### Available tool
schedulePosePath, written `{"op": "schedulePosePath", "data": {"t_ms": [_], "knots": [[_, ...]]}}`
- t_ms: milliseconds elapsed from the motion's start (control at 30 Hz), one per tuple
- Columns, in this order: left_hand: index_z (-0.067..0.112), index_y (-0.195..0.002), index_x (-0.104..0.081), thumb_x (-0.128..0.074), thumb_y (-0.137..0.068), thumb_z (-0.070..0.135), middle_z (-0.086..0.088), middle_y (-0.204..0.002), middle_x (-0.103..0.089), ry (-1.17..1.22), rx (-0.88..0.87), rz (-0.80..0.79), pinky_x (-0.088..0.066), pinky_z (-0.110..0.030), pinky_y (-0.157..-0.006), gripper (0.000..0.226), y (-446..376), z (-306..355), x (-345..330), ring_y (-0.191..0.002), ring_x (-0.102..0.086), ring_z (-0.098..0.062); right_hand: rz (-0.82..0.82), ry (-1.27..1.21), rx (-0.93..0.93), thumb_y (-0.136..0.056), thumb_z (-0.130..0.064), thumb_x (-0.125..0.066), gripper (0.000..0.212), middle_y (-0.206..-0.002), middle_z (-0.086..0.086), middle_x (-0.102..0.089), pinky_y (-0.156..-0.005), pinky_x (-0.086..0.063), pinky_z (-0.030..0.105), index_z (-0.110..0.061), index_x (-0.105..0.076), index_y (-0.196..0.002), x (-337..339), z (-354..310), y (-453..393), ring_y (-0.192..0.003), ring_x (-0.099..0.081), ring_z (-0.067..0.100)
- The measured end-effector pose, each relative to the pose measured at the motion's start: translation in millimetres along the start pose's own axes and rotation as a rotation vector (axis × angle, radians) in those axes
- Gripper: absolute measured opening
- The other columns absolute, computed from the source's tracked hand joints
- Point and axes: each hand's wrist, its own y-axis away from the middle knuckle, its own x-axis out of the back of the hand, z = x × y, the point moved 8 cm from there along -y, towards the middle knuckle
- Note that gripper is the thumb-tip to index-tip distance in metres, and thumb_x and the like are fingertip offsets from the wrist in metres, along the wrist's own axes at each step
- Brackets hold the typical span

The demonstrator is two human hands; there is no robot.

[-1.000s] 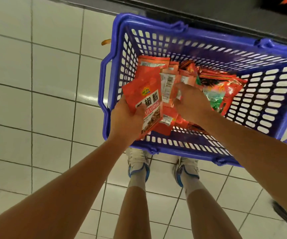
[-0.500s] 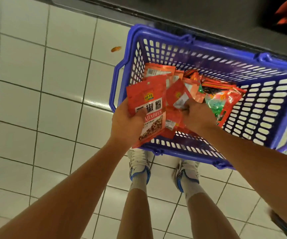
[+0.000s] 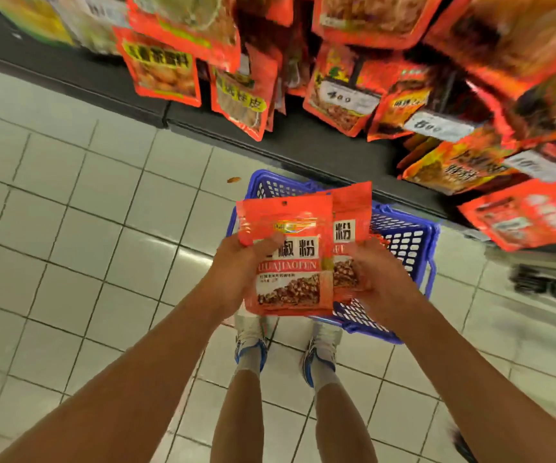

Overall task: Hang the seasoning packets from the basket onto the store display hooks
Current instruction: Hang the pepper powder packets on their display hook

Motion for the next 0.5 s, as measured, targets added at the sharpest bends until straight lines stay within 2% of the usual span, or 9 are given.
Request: {"op": "schedulePosePath", "data": {"t_ms": [33,100,200,267,300,367,400,500], "knots": [[0.012,-0.105,-0.074,-0.074,-0.088,0.020,-0.014,-0.102,-0.078,-0.003,-0.017,-0.003,-0.062,-0.044,-0.078,0.019,13,17,-5,-0.091,-0.076,-0.031,0.024,0.023,0.036,-0.080,-0.022,-0.068,0.019,-0.104,0.016,-0.076,-0.074,-0.060,0.048,-0.018,-0.077,-0.096,-9,-17,16,-0.092,-0.074,0.035],[0.014,-0.098,-0.076,-0.074,-0.088,0.015,-0.012,-0.097,-0.079,-0.006,-0.064,0.016,-0.060,-0.039,-0.070,0.010,44,55,-14,-0.084,-0.077,-0.027,0.056,0.022,0.098,-0.084,-0.026,-0.068,0.015,-0.105,0.012,-0.077,-0.071,-0.060,0.042,-0.021,-0.079,-0.094,-22,-49,50,-0.092,-0.075,0.031],[0.011,-0.105,-0.073,-0.074,-0.087,0.012,-0.013,-0.099,-0.078,-0.027,-0.173,0.013,-0.059,-0.036,-0.068,0.018,100,118,-27,-0.086,-0.077,-0.028,0.002,0.101,0.195,-0.088,-0.025,-0.070,0.015,-0.103,0.008,-0.078,-0.069,-0.060,0.035,-0.019,-0.080,-0.098,-46,-106,108,-0.092,-0.075,0.026],[0.011,-0.106,-0.073,-0.074,-0.087,0.012,-0.014,-0.100,-0.078,-0.046,-0.248,-0.034,-0.060,-0.034,-0.065,0.018,141,159,-38,-0.087,-0.077,-0.030,-0.004,0.204,0.286,-0.083,-0.031,-0.072,0.013,-0.088,-0.002,-0.078,-0.059,-0.057,0.028,-0.023,-0.081,-0.088,-63,-152,154,-0.074,-0.074,0.014],[0.012,-0.104,-0.073,-0.074,-0.088,0.012,-0.014,-0.100,-0.078,-0.057,-0.281,-0.056,-0.060,-0.033,-0.064,0.016,163,180,-45,-0.088,-0.077,-0.031,0.016,0.213,0.332,-0.081,-0.034,-0.076,0.014,-0.084,-0.002,-0.078,-0.056,-0.056,0.028,-0.022,-0.081,-0.085,-70,-174,177,-0.068,-0.072,0.014],[0.017,-0.102,-0.075,-0.073,-0.089,0.013,-0.013,-0.101,-0.078,-0.084,-0.351,-0.094,-0.061,-0.035,-0.066,0.014,208,221,-60,-0.088,-0.077,-0.030,0.092,0.202,0.447,-0.079,-0.040,-0.079,0.024,-0.090,0.007,-0.078,-0.066,-0.059,0.037,-0.018,-0.080,-0.089,-81,-219,222,-0.073,-0.073,0.022],[0.021,-0.099,-0.076,-0.073,-0.089,0.013,-0.012,-0.100,-0.078,-0.098,-0.389,-0.110,-0.061,-0.035,-0.067,0.013,229,243,-69,-0.088,-0.077,-0.028,0.130,0.212,0.518,-0.083,-0.039,-0.077,0.022,-0.088,0.009,-0.077,-0.069,-0.058,0.039,-0.018,-0.078,-0.087,-87,-240,245,-0.073,-0.071,0.024],[0.026,-0.089,-0.079,-0.073,-0.089,0.014,-0.006,-0.094,-0.079,-0.130,-0.529,-0.133,-0.060,-0.036,-0.066,0.013,292,310,-93,-0.081,-0.077,-0.023,0.253,0.210,0.736,-0.085,-0.033,-0.071,0.018,-0.066,0.000,-0.068,-0.055,-0.048,0.028,-0.022,-0.073,-0.071,-107,-305,318,-0.056,-0.059,0.016]]}}
